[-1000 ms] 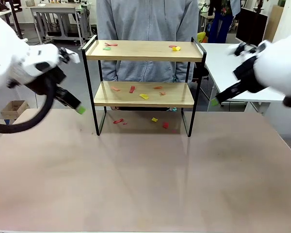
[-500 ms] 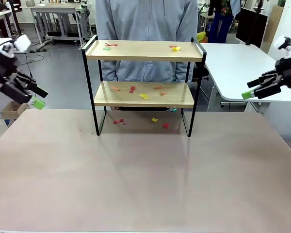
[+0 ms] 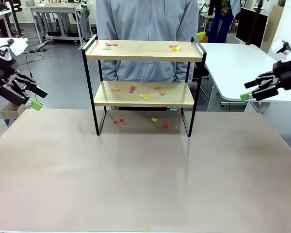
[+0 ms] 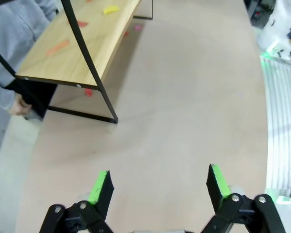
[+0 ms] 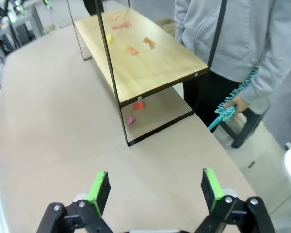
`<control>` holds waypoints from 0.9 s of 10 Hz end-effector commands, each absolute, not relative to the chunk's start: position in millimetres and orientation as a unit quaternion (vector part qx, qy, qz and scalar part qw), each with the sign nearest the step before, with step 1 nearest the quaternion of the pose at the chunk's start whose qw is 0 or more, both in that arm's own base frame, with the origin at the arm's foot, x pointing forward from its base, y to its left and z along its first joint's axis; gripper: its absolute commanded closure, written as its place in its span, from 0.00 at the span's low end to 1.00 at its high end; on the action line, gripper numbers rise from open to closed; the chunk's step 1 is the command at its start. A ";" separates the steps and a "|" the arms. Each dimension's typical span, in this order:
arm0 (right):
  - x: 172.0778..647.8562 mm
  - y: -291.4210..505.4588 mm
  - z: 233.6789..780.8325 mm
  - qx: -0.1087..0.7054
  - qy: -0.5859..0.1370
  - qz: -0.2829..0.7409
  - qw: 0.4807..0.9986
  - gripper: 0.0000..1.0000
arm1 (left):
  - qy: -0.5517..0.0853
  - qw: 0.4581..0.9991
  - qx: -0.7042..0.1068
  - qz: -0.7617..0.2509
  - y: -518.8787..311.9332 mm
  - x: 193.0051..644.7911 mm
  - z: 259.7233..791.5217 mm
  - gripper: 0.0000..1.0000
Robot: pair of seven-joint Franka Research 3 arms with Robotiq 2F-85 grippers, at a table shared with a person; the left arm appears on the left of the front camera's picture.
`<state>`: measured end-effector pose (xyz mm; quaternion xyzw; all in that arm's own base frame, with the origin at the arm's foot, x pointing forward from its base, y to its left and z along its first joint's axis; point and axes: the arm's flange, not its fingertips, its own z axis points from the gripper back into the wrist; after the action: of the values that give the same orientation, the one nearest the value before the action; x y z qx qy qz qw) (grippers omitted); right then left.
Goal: Clean the shelf.
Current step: Pick up the Duster handed by the human.
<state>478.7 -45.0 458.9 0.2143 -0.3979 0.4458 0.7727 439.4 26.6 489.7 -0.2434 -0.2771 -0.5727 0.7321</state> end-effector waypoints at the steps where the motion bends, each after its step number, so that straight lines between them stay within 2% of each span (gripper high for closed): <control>1: 469.4 -43.5 464.7 0.220 -0.397 0.439 0.776 0.00 | -0.280 0.734 -0.250 -0.566 26.7 432.5 491.9 0.00; 3: 476.1 -45.3 462.4 0.209 -0.398 0.447 0.773 0.00 | -0.276 0.734 -0.242 -0.572 25.6 437.5 493.1 0.00; 4: 502.6 -61.8 455.6 0.287 -0.357 0.456 0.763 0.00 | -0.296 0.715 -0.314 -0.550 49.5 473.5 489.7 0.00; 5: 524.2 -77.0 448.1 0.325 -0.381 0.441 0.745 0.00 | -0.323 0.714 -0.334 -0.523 76.9 508.3 483.8 0.00; 7: 559.6 -117.7 428.2 0.377 -0.413 0.407 0.722 0.00 | -0.365 0.671 -0.370 -0.528 106.7 537.2 459.0 0.00; 9: 588.0 -142.1 403.5 0.397 -0.447 0.405 0.692 0.00 | -0.417 0.602 -0.397 -0.554 126.1 550.8 436.1 0.00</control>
<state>566.0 -135.3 408.4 0.3886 -0.4205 0.3981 0.7167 542.2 122.9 435.5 -0.3741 -0.3971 -0.5314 0.6480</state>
